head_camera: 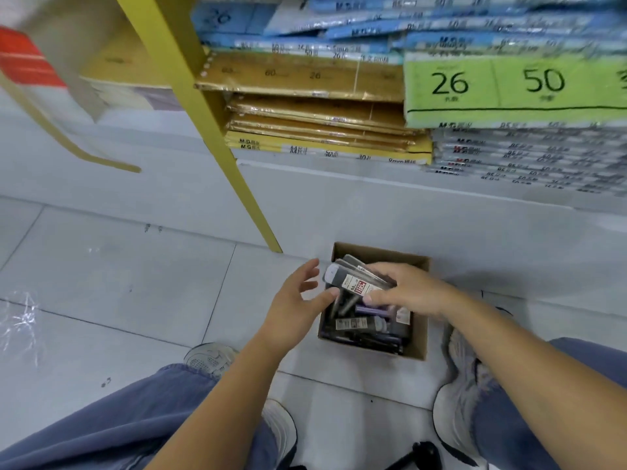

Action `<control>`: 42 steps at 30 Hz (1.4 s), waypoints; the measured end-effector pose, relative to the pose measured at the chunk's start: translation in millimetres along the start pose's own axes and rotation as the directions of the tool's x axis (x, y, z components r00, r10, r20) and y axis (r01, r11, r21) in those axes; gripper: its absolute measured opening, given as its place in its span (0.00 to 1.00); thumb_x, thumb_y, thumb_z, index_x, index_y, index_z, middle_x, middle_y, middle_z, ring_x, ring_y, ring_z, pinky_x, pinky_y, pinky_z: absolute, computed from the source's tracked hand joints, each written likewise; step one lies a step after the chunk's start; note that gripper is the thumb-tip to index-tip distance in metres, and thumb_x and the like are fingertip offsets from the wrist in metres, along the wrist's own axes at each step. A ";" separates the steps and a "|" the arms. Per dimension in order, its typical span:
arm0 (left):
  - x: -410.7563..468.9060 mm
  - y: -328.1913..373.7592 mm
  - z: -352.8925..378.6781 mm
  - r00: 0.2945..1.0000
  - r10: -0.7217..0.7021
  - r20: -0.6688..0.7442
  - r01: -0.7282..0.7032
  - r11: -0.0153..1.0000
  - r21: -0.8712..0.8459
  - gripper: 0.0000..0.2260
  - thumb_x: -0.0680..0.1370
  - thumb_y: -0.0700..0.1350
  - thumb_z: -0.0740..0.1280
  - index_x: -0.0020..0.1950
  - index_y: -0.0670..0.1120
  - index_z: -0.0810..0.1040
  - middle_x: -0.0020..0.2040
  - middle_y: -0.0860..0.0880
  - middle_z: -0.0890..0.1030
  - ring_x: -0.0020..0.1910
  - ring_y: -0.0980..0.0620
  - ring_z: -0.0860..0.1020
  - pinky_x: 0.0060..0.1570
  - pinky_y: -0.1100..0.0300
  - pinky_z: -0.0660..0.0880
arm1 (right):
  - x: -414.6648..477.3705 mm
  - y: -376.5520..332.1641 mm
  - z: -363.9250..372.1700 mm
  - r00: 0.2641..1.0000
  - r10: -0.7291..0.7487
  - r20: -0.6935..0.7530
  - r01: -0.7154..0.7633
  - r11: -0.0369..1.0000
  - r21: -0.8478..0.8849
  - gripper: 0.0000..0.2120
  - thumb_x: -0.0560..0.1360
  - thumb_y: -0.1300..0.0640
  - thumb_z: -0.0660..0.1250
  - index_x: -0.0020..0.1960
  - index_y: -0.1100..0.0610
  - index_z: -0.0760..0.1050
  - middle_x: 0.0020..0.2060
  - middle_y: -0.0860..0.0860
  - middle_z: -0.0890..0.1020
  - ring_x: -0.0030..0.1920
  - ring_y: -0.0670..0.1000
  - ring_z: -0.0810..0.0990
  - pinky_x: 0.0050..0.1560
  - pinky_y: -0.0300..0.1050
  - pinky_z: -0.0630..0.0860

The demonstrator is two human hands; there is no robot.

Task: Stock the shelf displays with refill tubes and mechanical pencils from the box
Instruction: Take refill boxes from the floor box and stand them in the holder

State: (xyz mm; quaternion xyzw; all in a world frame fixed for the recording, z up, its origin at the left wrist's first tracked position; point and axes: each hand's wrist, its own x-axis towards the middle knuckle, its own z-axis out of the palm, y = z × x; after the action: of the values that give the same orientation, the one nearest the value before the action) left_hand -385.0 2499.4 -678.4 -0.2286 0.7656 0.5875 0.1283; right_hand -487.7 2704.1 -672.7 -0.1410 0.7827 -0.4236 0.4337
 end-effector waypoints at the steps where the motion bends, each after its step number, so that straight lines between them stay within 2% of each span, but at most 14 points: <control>1: -1.9 11.9 -0.3 0.999 0.021 0.040 -0.017 0.996 -0.084 0.25 0.77 0.50 0.72 0.73 0.55 0.70 0.62 0.59 0.79 0.57 0.66 0.78 0.49 0.73 0.75 | -8.4 -10.8 -1.8 0.999 -0.026 -0.020 0.027 0.999 0.037 0.19 0.71 0.55 0.74 0.58 0.40 0.75 0.47 0.47 0.84 0.44 0.53 0.84 0.43 0.47 0.82; 6: -23.6 73.7 -7.4 0.976 0.120 0.181 -0.009 0.855 -0.519 0.22 0.77 0.47 0.71 0.69 0.43 0.73 0.59 0.42 0.84 0.60 0.46 0.82 0.60 0.51 0.79 | -50.6 -66.3 -4.3 0.984 -0.153 -0.094 0.171 0.956 0.240 0.21 0.74 0.54 0.71 0.65 0.46 0.69 0.52 0.52 0.83 0.49 0.54 0.84 0.45 0.47 0.81; 10: -46.8 120.2 -15.1 0.943 0.246 0.226 -0.062 0.795 -0.604 0.18 0.78 0.49 0.68 0.67 0.46 0.76 0.62 0.41 0.82 0.59 0.43 0.80 0.64 0.39 0.75 | -82.6 -113.4 2.3 0.933 -0.285 -0.218 0.336 0.907 0.253 0.14 0.78 0.54 0.65 0.61 0.43 0.68 0.51 0.41 0.83 0.52 0.44 0.83 0.50 0.41 0.79; 12: -58.9 141.7 -21.1 0.925 0.300 0.235 -0.077 0.751 -0.656 0.17 0.78 0.50 0.68 0.66 0.48 0.77 0.61 0.43 0.83 0.56 0.48 0.82 0.59 0.40 0.78 | -97.9 -137.4 4.2 0.900 -0.343 -0.268 0.401 0.893 0.205 0.12 0.79 0.53 0.63 0.60 0.40 0.69 0.52 0.36 0.82 0.54 0.38 0.80 0.54 0.38 0.76; 16: -81.2 183.9 -41.7 0.888 0.401 0.225 -0.134 0.695 -0.707 0.19 0.77 0.50 0.70 0.67 0.48 0.77 0.63 0.40 0.81 0.60 0.43 0.81 0.54 0.41 0.79 | -126.1 -185.0 -0.7 0.827 -0.458 -0.326 0.507 0.858 0.081 0.13 0.80 0.51 0.61 0.61 0.37 0.69 0.53 0.35 0.80 0.53 0.34 0.78 0.45 0.28 0.74; 19: -92.8 216.3 -60.8 0.876 0.447 0.181 -0.234 0.722 -0.651 0.20 0.75 0.53 0.71 0.65 0.47 0.78 0.61 0.40 0.82 0.58 0.43 0.82 0.53 0.44 0.80 | -137.5 -218.7 -8.9 0.716 -0.573 -0.399 0.518 0.819 -0.247 0.13 0.80 0.49 0.60 0.62 0.38 0.70 0.55 0.39 0.73 0.59 0.36 0.68 0.55 0.33 0.67; 21: -98.4 238.6 -72.7 0.866 0.477 0.152 -0.301 0.739 -0.602 0.23 0.73 0.55 0.72 0.65 0.48 0.78 0.60 0.42 0.83 0.57 0.44 0.83 0.54 0.43 0.80 | -144.5 -243.6 -17.5 0.642 -0.637 -0.426 0.535 0.771 -0.347 0.10 0.79 0.49 0.62 0.59 0.40 0.73 0.52 0.43 0.69 0.57 0.37 0.66 0.55 0.32 0.65; 24: -104.4 268.4 -86.5 0.837 0.540 0.092 -0.411 0.731 -0.545 0.23 0.72 0.56 0.71 0.65 0.48 0.78 0.58 0.42 0.84 0.53 0.45 0.84 0.56 0.42 0.80 | -154.6 -277.1 -34.2 0.569 -0.695 -0.440 0.632 0.712 -0.306 0.14 0.76 0.53 0.68 0.55 0.35 0.72 0.49 0.44 0.74 0.49 0.35 0.75 0.48 0.28 0.71; 26: -105.1 284.0 -93.0 0.820 0.571 0.050 -0.460 0.707 -0.537 0.21 0.74 0.55 0.70 0.64 0.49 0.78 0.58 0.43 0.84 0.54 0.45 0.84 0.53 0.45 0.81 | -158.1 -293.7 -46.2 0.557 -0.707 -0.436 0.672 0.692 -0.264 0.28 0.75 0.57 0.70 0.61 0.27 0.64 0.45 0.41 0.77 0.47 0.39 0.80 0.48 0.36 0.77; 29: -101.8 300.6 -97.5 0.796 0.605 0.004 -0.488 0.647 -0.585 0.20 0.75 0.52 0.69 0.65 0.48 0.78 0.59 0.42 0.84 0.58 0.43 0.83 0.54 0.49 0.81 | -157.3 -311.8 -60.5 0.553 -0.729 -0.404 0.706 0.667 -0.238 0.41 0.74 0.62 0.71 0.68 0.25 0.54 0.43 0.41 0.78 0.45 0.49 0.83 0.45 0.48 0.82; 34: -91.9 319.2 -100.5 0.779 0.621 -0.088 -0.542 0.596 -0.592 0.14 0.76 0.50 0.70 0.61 0.52 0.81 0.56 0.44 0.85 0.55 0.45 0.84 0.49 0.52 0.82 | -151.9 -334.9 -72.8 0.507 -0.761 -0.404 0.749 0.621 -0.230 0.37 0.73 0.67 0.71 0.64 0.28 0.65 0.48 0.46 0.83 0.47 0.49 0.84 0.49 0.51 0.82; 37: -80.9 324.2 -111.8 0.780 0.591 -0.205 -0.595 0.599 -0.536 0.07 0.77 0.51 0.72 0.54 0.57 0.82 0.47 0.48 0.87 0.46 0.49 0.85 0.44 0.56 0.81 | -149.1 -353.5 -91.1 0.407 -0.735 -0.542 0.792 0.580 -0.191 0.31 0.70 0.67 0.73 0.58 0.37 0.66 0.48 0.46 0.85 0.48 0.49 0.84 0.47 0.50 0.82; 40: -72.4 326.4 -124.0 0.754 0.581 -0.306 -0.651 0.597 -0.469 0.02 0.76 0.52 0.73 0.48 0.59 0.82 0.43 0.49 0.86 0.43 0.51 0.85 0.42 0.57 0.80 | -149.7 -378.5 -115.0 0.197 -0.740 -0.643 0.798 0.502 -0.334 0.26 0.72 0.64 0.73 0.52 0.40 0.63 0.45 0.44 0.85 0.42 0.42 0.83 0.38 0.35 0.79; 42: -69.4 327.8 -128.7 0.736 0.585 -0.341 -0.674 0.585 -0.451 0.02 0.76 0.53 0.73 0.47 0.60 0.82 0.44 0.49 0.87 0.43 0.51 0.86 0.42 0.57 0.81 | -149.8 -395.3 -126.2 0.076 -0.764 -0.641 0.743 0.472 -0.474 0.25 0.72 0.62 0.73 0.50 0.38 0.62 0.44 0.46 0.85 0.39 0.40 0.81 0.38 0.32 0.77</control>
State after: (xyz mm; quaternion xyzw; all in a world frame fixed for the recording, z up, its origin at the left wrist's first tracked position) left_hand -480.0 2457.2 -334.8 -0.0135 0.6023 0.7674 -0.2195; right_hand -559.0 2622.8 -245.0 -0.3221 0.6996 -0.5870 -0.2492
